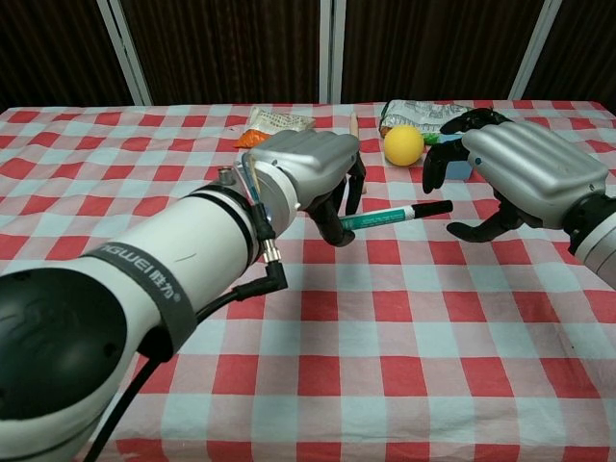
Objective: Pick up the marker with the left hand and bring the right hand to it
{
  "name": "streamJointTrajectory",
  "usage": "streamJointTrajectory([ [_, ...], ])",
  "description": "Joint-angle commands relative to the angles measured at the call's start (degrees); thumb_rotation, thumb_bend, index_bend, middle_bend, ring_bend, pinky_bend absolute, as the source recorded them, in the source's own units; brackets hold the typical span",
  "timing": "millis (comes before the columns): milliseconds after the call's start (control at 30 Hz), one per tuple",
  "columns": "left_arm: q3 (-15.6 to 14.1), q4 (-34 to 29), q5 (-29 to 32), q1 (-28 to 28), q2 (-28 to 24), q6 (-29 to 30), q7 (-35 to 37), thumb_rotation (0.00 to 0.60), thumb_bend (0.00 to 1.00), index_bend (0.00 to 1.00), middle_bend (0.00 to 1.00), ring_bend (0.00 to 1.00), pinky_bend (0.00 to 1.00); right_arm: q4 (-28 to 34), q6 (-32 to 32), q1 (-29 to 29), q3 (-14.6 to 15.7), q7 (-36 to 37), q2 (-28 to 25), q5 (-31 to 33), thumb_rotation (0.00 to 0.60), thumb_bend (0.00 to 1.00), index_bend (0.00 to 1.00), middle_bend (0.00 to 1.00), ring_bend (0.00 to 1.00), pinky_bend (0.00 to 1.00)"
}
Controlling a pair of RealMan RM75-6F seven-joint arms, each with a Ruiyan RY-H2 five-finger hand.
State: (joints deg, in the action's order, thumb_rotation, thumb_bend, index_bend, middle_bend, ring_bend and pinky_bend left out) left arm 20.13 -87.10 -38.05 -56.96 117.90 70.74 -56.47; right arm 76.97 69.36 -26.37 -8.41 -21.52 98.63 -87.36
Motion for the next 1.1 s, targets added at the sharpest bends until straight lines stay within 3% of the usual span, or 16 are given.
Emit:
streamJointTrajectory([
  [33,-0.3,-0.4,-0.2,0.1,-0.1,0.3,0.1,0.6,0.39,0.58,0.6,0.93,0.94,-0.7,0.0,-0.5,0.0,0.3,0.7,0.2,0.6,0.14,0.46,0.41,0.11,0.03],
  [1100,-1.1,-1.0,-0.2,-0.3,-0.8,0.7,0.8,0.6,0.39,0.58,0.6,0.93,0.94,-3.7,2.4,-2.1,1.5,1.0,4.1,0.0,0.6,0.21,0.6,0.53,0.18,0.05],
])
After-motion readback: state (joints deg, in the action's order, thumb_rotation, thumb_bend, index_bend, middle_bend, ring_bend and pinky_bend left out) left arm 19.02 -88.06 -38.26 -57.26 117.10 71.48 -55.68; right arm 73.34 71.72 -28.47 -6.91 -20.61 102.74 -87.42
